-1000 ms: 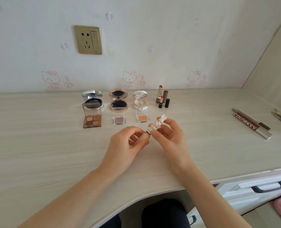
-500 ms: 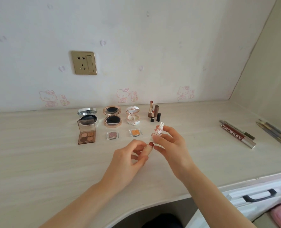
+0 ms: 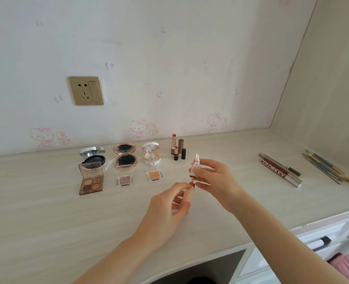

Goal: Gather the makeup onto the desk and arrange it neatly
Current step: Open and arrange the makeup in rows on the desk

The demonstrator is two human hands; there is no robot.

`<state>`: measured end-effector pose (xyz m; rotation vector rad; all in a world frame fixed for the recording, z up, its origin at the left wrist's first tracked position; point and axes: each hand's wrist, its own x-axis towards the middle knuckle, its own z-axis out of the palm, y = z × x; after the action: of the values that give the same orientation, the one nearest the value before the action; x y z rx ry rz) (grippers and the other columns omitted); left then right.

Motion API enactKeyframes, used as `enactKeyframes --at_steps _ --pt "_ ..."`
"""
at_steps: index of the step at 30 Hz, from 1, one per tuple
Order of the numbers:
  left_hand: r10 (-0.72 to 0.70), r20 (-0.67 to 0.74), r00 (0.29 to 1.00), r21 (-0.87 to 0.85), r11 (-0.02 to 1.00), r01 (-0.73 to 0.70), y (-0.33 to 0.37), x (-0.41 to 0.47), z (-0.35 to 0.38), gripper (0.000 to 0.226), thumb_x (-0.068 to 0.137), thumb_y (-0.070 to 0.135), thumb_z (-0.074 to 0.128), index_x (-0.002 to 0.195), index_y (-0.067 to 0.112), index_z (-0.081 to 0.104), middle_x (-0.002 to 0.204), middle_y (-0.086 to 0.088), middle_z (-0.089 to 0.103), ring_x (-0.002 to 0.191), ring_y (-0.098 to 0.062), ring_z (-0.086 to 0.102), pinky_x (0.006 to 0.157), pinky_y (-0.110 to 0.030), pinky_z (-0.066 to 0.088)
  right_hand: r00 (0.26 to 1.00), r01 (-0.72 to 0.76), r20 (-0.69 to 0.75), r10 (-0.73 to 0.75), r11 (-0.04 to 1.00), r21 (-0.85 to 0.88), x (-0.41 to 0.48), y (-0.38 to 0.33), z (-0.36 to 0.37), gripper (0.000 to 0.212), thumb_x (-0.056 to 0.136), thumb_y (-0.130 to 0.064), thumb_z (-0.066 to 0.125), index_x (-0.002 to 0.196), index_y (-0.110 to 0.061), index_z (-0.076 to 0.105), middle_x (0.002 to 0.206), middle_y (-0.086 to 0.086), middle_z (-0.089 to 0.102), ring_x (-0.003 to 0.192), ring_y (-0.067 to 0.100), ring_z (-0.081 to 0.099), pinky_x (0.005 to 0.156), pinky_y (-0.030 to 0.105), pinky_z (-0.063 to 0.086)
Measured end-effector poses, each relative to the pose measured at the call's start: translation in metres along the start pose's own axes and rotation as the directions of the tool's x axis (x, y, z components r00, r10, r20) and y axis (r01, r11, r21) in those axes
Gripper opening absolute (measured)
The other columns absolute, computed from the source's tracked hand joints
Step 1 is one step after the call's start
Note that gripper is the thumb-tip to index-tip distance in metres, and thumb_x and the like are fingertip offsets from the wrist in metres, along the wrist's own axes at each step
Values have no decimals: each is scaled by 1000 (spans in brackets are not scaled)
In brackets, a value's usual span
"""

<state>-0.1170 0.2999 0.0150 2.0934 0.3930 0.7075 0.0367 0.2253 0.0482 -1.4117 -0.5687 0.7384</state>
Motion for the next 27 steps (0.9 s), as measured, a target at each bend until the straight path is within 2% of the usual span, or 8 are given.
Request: enactKeyframes --at_steps 3,6,9,12,17,24,27 --pt "60 50 997 139 988 -66 -7 6 5 35 95 25 56 128 36 55 100 13 61 92 -3 57 83 -16 48 999 -33 15 34 998 -58 15 -3 -3 23 84 -13 69 107 -12 67 98 9 74 84 16 70 76 27 52" --pt "84 100 991 314 943 -111 -14 16 8 39 97 28 51 135 36 48 99 11 52 98 -3 44 90 -14 36 995 -85 39 91 988 -133 33 -5 -3 25 83 -12 70 108 -8 67 96 10 74 80 17 69 77 27 53" --pt "116 129 985 496 853 -165 -18 28 7 40 98 36 46 138 35 45 103 8 53 102 -9 36 91 -20 35 985 -141 69 155 975 -174 49 -6 -2 28 80 -6 71 108 -3 66 91 10 72 76 18 68 70 26 52" --pt "123 134 983 598 781 -179 -24 34 7 42 97 43 43 138 35 45 107 6 56 106 -13 38 92 -25 37 981 -159 76 180 961 -228 62 -5 1 29 80 -7 73 107 -2 67 89 8 69 76 20 69 64 26 50" --pt "204 70 977 671 715 -197 -33 38 11 50 89 53 33 122 28 62 87 5 62 90 -17 49 77 -29 49 981 -147 77 181 934 -325 76 -2 14 21 80 -7 73 99 -3 66 82 6 68 77 21 71 65 29 47" --pt "244 -13 970 719 677 -161 -46 41 8 50 85 58 35 100 25 70 75 9 60 82 -15 54 73 -23 47 982 -118 78 171 885 -450 88 4 29 18 80 -13 72 96 -6 69 76 7 68 74 21 66 47 21 31" --pt "247 1 969 703 689 -176 -48 42 9 51 85 59 36 100 23 70 77 7 59 82 -17 53 72 -27 51 987 -102 54 150 853 -511 93 5 32 10 80 -14 72 88 -8 69 68 7 62 62 17 56 48 22 32"
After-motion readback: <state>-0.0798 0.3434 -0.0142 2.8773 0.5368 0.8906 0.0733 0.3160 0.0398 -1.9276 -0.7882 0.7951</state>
